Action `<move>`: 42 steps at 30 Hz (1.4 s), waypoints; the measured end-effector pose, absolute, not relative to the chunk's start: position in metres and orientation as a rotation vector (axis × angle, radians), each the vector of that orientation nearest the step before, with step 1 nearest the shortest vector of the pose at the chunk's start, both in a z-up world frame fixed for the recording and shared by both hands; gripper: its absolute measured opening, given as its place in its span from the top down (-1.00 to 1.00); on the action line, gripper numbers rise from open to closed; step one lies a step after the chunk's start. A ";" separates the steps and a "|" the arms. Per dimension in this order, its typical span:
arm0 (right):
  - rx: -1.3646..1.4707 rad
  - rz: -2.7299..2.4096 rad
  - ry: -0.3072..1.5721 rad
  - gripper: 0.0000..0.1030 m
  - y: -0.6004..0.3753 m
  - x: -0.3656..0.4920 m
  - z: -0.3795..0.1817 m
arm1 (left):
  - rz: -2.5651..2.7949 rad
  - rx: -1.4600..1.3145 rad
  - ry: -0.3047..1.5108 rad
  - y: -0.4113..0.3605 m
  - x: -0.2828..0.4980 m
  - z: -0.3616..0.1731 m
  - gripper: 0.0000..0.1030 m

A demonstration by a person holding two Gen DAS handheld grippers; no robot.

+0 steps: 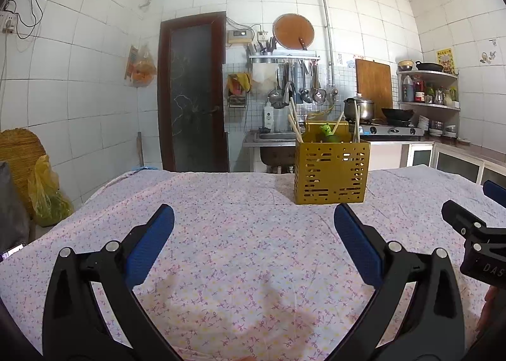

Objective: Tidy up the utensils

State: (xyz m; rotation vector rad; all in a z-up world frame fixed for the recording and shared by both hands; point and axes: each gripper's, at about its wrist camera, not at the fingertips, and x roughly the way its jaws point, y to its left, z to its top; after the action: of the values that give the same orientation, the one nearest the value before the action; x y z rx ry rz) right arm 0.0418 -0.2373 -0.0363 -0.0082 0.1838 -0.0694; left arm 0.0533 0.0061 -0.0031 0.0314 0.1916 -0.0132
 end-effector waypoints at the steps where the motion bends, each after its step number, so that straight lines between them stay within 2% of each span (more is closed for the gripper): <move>1: -0.008 -0.070 0.184 -0.91 -0.237 0.042 -0.036 | -0.013 0.031 0.188 0.006 0.053 -0.003 -0.90; 42: -0.014 -0.087 0.184 -0.91 -0.241 0.040 -0.033 | -0.037 -0.003 0.163 0.006 0.044 -0.004 -0.90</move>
State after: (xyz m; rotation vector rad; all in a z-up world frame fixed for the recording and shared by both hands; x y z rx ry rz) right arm 0.0395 -0.2409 -0.0333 -0.0139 0.1842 -0.0866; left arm 0.0445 0.0059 -0.0038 -0.0030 0.1632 -0.0375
